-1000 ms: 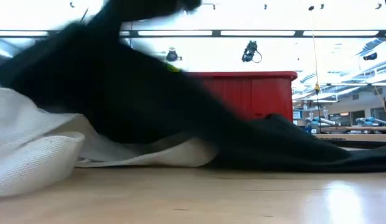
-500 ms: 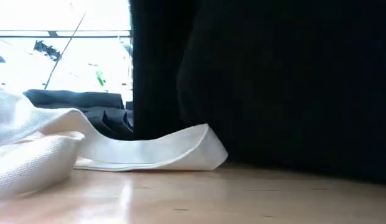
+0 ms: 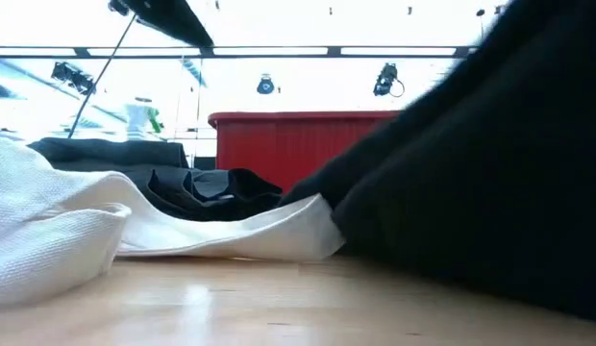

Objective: Fold Laundry from Bin
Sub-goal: Fold the black shirt

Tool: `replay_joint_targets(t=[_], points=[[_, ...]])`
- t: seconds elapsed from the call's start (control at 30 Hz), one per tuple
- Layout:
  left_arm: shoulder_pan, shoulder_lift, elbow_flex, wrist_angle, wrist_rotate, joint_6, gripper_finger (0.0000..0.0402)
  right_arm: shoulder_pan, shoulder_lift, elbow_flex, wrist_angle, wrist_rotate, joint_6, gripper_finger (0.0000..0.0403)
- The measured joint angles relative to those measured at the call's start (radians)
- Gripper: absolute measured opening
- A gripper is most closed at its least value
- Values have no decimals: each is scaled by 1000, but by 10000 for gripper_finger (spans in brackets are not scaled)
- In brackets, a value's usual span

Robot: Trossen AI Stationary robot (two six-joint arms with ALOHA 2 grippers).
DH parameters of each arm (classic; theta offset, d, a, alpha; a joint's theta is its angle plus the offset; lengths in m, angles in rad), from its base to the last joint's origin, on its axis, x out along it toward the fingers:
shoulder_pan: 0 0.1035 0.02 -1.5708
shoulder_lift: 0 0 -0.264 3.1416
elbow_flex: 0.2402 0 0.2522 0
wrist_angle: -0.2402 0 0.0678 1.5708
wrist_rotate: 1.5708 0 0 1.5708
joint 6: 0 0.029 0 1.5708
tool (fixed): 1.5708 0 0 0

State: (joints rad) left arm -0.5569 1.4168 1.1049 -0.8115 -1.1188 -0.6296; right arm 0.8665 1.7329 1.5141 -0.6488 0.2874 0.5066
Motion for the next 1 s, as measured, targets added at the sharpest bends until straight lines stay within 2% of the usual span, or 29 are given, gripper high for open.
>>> replay_joint_targets(t=[0.1,0.2,0.27,0.33,0.4,0.47,0.63,0.73,0.83,1.0], points=[[79,19,0,64,129,155,208,0,0,-15,-3,-23,55,77],[142,54,0,59,147,290,208,-1,-2,-15,-25,-64,100,115],[186,80,0,27,175,361,208,-1,-11,-15,-107,-64,147,133],[240,105,0,19,255,409,208,8,-19,-15,-244,37,230,142],[296,132,0,29,333,423,208,21,-20,-15,-421,188,332,144],[348,161,0,57,354,425,208,31,-20,-30,-598,301,475,143],[434,208,0,114,350,476,208,29,-22,-127,-852,375,745,130],[471,220,0,175,351,549,208,-2,-57,-233,-824,398,773,121],[517,221,0,225,371,598,208,-69,-139,-376,-658,406,725,111],[601,221,1,255,545,616,208,-209,-285,-609,-326,403,553,97]])
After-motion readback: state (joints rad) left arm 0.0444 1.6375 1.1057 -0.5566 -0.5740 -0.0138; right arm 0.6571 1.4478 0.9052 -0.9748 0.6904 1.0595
